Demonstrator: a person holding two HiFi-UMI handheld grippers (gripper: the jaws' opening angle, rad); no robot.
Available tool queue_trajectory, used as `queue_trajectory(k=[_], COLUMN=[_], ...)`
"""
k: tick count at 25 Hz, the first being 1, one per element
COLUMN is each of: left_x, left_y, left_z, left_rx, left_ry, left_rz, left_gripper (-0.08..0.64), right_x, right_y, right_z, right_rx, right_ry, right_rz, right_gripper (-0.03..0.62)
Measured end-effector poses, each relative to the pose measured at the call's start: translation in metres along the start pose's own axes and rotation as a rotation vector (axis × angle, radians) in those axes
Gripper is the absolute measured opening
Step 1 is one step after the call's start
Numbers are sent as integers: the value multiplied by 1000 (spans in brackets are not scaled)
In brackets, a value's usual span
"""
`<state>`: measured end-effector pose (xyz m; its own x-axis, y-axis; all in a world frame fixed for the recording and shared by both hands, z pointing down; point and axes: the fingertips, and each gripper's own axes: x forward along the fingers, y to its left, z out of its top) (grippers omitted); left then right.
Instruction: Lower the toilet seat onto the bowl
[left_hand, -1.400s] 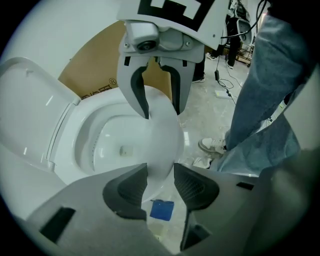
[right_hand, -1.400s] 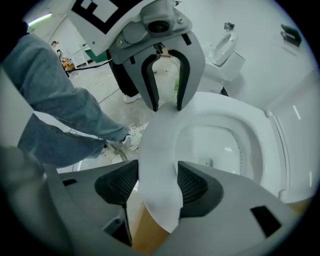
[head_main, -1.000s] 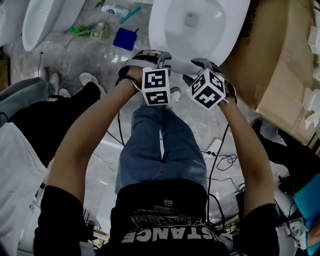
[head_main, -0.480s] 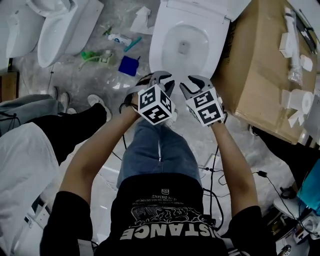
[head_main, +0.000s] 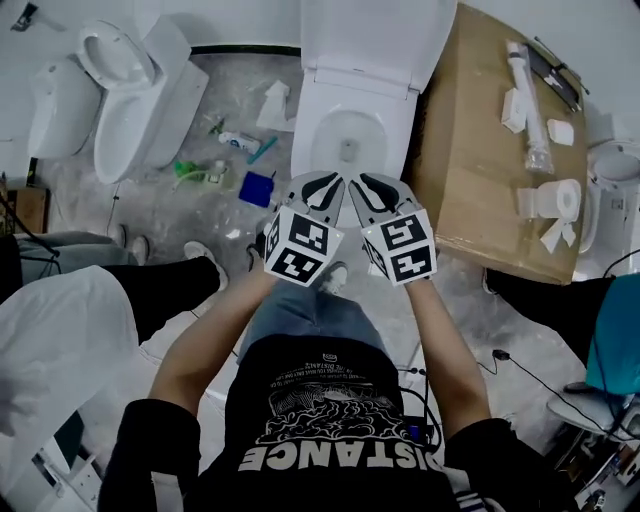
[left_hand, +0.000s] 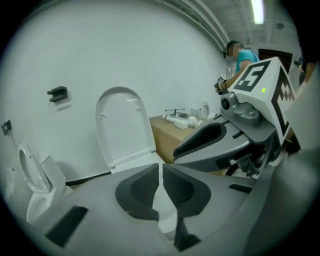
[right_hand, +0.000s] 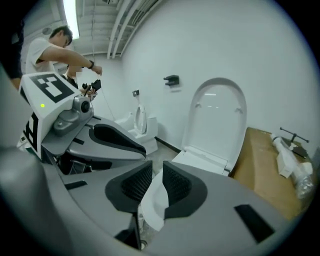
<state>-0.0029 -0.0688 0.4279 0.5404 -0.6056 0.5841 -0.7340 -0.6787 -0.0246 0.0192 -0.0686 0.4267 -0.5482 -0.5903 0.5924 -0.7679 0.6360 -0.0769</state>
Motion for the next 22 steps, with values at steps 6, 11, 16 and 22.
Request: queue_trajectory(k=[6, 11, 16, 22], left_x=[-43, -73, -87, -86], left_y=[-4, -6, -12, -18], left_z=[56, 85, 103, 109], left_rx=[-58, -138, -218, -219], left_ry=[-143, -221, -284, -280], left_rz=[47, 77, 64, 49], left_gripper=[14, 12, 11, 11], right_x=[-53, -87, -108, -116], right_y=[9, 17, 20, 12], right_z=[55, 83, 96, 100], right_rx=[51, 91, 117, 151], right_ry=[-148, -250, -295, -314], right_rz=[-68, -95, -122, -140], right_gripper=[54, 26, 17, 17])
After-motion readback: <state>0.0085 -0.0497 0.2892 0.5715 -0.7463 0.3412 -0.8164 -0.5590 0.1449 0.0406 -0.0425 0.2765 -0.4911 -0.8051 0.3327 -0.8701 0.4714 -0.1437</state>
